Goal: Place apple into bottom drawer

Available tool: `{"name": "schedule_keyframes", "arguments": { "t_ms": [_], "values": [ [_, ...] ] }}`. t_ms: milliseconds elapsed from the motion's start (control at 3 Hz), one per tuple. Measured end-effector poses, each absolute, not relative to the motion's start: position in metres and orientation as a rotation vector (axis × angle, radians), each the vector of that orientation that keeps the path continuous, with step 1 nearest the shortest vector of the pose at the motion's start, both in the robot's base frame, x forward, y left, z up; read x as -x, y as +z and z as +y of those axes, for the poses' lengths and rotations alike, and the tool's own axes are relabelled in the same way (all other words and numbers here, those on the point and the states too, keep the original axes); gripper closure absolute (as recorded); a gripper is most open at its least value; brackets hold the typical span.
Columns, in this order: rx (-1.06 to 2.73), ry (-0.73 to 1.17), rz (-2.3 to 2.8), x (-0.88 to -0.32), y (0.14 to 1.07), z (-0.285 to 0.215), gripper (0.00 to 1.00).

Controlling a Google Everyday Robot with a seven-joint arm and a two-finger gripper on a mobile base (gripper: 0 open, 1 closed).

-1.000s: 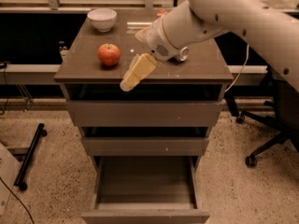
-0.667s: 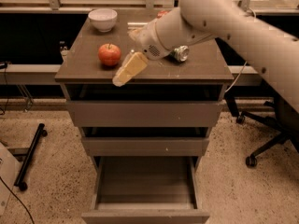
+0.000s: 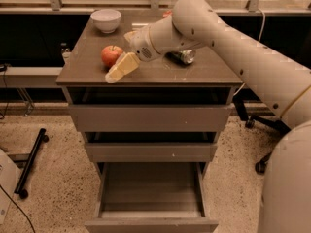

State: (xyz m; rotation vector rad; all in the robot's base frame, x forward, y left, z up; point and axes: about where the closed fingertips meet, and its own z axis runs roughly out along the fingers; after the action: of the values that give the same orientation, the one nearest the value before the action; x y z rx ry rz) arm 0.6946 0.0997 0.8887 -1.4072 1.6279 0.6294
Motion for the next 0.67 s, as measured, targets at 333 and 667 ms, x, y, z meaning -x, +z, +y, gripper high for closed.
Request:
{"name": "schedule_keyframes", "arguments": {
  "t_ms": [333, 667],
  "values": [
    [1.359, 0.677, 1.606, -0.719, 0.88, 0.116, 0.0],
    [1.339, 0.724, 1.587, -0.736, 0.873, 0.134, 0.0]
  ]
}}
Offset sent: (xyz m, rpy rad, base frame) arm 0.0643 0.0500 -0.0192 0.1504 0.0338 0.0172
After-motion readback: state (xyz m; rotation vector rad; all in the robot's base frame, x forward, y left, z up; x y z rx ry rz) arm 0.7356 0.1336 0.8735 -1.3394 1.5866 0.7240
